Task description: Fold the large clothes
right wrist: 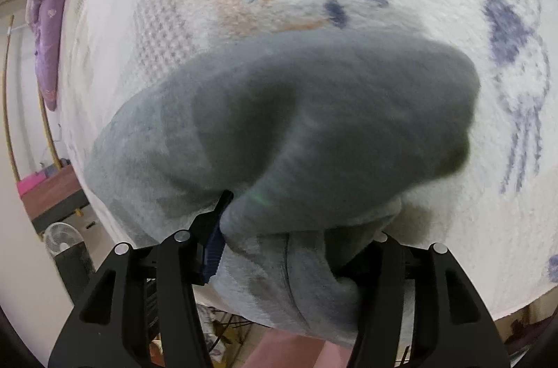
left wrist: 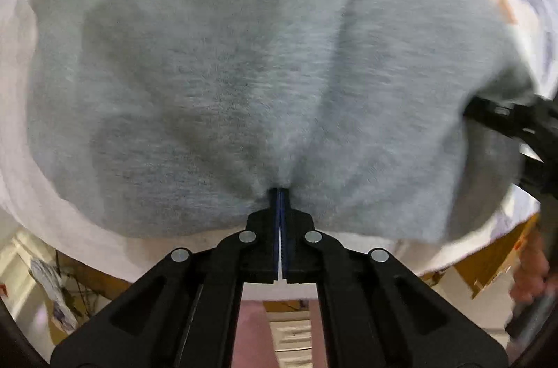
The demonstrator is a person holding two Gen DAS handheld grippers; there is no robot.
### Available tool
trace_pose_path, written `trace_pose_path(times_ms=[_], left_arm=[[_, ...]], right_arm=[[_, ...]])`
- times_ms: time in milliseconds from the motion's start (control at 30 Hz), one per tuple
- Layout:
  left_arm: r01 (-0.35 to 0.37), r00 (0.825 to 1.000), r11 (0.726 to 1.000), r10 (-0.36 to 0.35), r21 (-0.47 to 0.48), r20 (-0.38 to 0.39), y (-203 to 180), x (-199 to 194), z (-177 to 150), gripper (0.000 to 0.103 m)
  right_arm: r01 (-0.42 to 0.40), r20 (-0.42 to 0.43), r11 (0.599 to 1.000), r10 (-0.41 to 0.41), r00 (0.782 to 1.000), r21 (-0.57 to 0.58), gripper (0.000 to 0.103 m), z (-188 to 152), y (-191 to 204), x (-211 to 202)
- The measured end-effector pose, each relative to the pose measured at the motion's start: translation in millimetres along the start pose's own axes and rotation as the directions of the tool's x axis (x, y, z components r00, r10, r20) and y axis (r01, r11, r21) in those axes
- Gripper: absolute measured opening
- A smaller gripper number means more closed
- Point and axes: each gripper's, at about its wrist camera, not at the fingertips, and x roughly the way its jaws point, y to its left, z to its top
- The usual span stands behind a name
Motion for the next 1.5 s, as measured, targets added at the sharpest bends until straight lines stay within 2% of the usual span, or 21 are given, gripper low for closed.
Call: trace_pose_path(times_ms=[100,167,267,300,333,400,467,533,633,700,767,833,900,1033,1100,1167,1267,1400,1500], left_arm=[[0.026,0.995,0.999,-0.030,0.034,0.096,-11,-34,19,0.001],[0.051,0.987,0.998,-0.054,0.024,0.150,-16,-48,50,0.001],[0.044,0.982,0.998,-0.051,0.041,0.184,-30,-44,95,0.001],[0.044,0.985,0.998,-0.051,0.048,0.167,-34,-31,109,0.001],[0.050,0.984,0.998,-0.057,0.048,0.169,-36,-20,119,0.002],[0.063,0.983,0.997,-0.069,0.044,0.168,-37,-21,124,0.002],[0.059,0.986,0.997,-0.067,0.053,0.152,-37,-32,115,0.001],[0.055,0.988,0.996,-0.065,0.071,0.141,-20,-52,105,0.001],[0.049,0.995,0.996,-0.055,0.073,0.080,-15,-38,67,0.001],[0.051,0.993,0.996,-0.059,0.077,0.104,-12,-23,51,0.001],[0.056,0.987,0.997,-0.062,0.047,0.147,-15,-30,49,0.001],[0.039,0.985,0.998,-0.047,0.055,0.164,-16,-30,46,0.001],[0.030,0.984,0.997,-0.041,0.068,0.174,-8,-22,34,0.001],[0.060,0.979,0.997,-0.069,0.055,0.193,-3,-10,17,0.001],[0.055,0.977,0.996,-0.067,0.064,0.203,1,-9,9,0.001],[0.053,0.977,0.997,-0.065,0.063,0.201,-1,-6,-4,0.001],[0.049,0.978,0.997,-0.059,0.054,0.201,8,-28,-2,0.002],[0.043,0.973,0.997,-0.056,0.064,0.226,22,-54,-12,0.002],[0.018,0.966,0.996,-0.040,0.086,0.255,39,-75,-23,0.002]], right_arm=[[0.009,-0.015,1.000,-0.009,1.000,0.006,0.052,3,-1,1],[0.013,-0.013,1.000,-0.013,1.000,0.012,0.052,3,-1,0],[0.003,-0.005,1.000,-0.003,1.000,0.010,0.052,4,-2,-1],[-0.005,-0.002,1.000,0.005,1.000,0.014,0.053,1,-1,1],[-0.020,0.001,1.000,0.020,1.000,0.024,0.055,-1,0,4],[-0.042,0.001,0.998,0.042,0.999,0.054,0.057,2,-5,2],[-0.017,-0.006,0.999,0.017,1.000,0.046,0.056,2,-3,1],[0.007,-0.005,0.999,-0.007,1.000,0.037,0.055,-1,1,-2],[0.020,0.002,0.999,-0.020,1.000,0.043,0.055,-1,3,-1],[0.033,0.016,0.999,-0.034,0.999,0.039,0.054,-3,6,-2],[0.083,0.066,0.996,-0.083,0.994,0.015,0.046,-12,17,-6],[0.148,0.120,0.988,-0.142,0.983,-0.049,0.030,-24,37,-12],[0.175,0.150,0.983,-0.165,0.975,-0.058,0.026,-34,50,-19],[0.152,0.199,0.985,-0.133,0.971,-0.083,0.023,-51,71,-43],[0.113,0.199,0.989,-0.092,0.976,-0.099,0.023,-60,85,-53],[0.111,0.207,0.985,-0.083,0.975,-0.130,0.023,-69,101,-63],[0.078,0.202,0.982,-0.042,0.978,-0.173,0.023,-75,117,-73],[0.069,0.180,0.963,-0.021,0.983,-0.261,0.023,-90,163,-83],[0.074,0.148,0.943,-0.027,0.989,-0.324,0.023,-96,207,-70]])
